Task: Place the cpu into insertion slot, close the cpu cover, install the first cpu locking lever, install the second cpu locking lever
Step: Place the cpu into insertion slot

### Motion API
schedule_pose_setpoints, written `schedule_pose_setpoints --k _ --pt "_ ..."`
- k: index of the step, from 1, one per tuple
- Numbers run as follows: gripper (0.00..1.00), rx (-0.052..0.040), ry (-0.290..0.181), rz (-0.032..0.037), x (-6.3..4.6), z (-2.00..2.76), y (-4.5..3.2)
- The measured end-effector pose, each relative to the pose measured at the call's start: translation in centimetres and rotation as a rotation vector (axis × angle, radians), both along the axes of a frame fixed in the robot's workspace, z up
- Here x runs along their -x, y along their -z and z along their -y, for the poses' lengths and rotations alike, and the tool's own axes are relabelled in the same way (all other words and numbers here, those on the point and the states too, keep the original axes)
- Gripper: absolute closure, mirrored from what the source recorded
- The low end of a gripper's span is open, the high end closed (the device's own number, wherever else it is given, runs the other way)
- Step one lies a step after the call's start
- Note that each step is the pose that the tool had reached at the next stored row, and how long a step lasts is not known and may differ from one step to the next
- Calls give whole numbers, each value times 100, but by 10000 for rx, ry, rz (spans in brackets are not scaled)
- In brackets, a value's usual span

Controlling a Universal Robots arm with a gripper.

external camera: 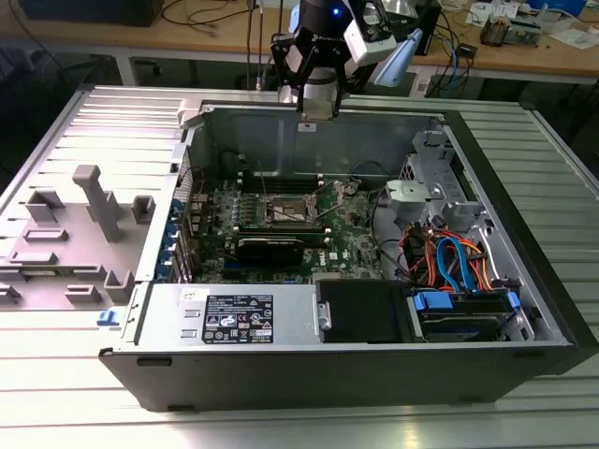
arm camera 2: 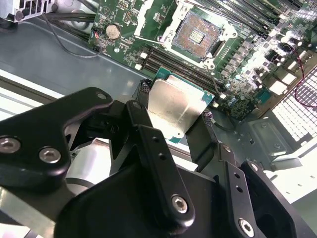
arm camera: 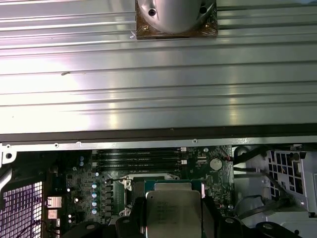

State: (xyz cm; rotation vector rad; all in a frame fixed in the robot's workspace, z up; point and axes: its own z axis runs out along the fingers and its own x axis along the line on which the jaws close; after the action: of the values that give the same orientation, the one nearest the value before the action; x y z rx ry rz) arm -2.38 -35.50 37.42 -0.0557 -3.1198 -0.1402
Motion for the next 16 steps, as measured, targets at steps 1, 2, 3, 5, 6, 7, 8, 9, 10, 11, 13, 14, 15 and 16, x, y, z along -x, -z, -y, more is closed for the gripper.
schedule_pose_setpoints --k 1,2,3,5,6,7,8,9,10,11,13,14,15,16 --pt "45 0 0 0 0 0 0" --pt "45 0 0 0 0 1 0" --pt "45 0 0 0 0 1 0" --pt "45 0 0 0 0 1 0" --pt "45 0 0 0 0 2 0" --pt "45 0 0 0 0 2 0" --pt "45 1 0 0 0 2 0" --pt "45 0 0 1 1 5 0" --pt "45 0 0 0 1 6 0" --pt "45 0 17 1 2 9 0" --pt "45 2 381 0 1 9 3" --pt "45 2 499 0 2 9 4" --pt "45 1 541 -1 2 9 5" --pt "45 0 542 0 2 9 5"
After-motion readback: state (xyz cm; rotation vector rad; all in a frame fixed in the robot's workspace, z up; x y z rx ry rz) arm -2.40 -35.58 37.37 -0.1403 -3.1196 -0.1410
